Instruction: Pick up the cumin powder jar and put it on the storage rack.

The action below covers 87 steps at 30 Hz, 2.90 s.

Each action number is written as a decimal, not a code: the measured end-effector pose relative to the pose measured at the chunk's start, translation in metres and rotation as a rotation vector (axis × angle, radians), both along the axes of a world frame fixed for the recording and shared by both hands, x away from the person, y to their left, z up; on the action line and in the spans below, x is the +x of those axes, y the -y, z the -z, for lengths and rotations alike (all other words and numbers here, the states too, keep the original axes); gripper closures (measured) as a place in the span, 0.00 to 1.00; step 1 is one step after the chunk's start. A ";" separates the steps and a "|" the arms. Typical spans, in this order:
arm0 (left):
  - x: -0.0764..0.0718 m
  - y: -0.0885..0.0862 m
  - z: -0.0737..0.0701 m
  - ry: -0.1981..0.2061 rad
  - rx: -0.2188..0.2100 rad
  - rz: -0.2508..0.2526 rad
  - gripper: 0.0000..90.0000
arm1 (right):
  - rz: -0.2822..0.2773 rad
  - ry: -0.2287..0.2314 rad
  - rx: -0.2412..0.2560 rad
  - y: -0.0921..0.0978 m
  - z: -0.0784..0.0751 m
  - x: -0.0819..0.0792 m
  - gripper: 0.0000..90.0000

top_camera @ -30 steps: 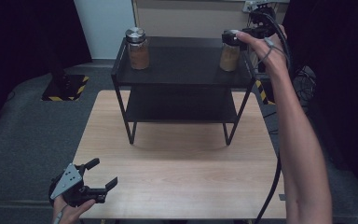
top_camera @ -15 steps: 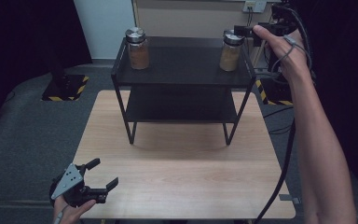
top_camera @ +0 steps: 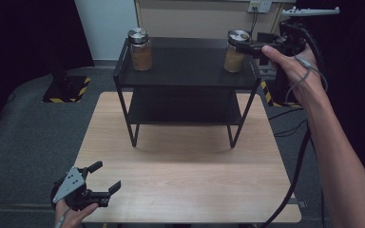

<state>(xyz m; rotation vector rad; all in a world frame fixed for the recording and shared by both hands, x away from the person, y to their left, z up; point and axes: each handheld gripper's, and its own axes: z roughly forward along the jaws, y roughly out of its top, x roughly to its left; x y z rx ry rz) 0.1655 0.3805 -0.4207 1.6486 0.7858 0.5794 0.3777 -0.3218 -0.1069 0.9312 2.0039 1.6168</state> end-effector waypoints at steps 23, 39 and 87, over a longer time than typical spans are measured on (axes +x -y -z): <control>-0.001 0.002 -0.001 0.003 0.007 -0.007 0.01 | -0.147 0.174 -0.034 -0.003 0.053 -0.064 0.04; -0.002 0.003 0.000 0.002 0.010 -0.010 0.01 | -0.181 0.201 -0.061 -0.011 0.094 -0.093 0.04; -0.009 0.008 0.002 0.045 0.003 -0.044 0.02 | -0.004 0.100 -0.070 0.011 0.283 -0.136 0.04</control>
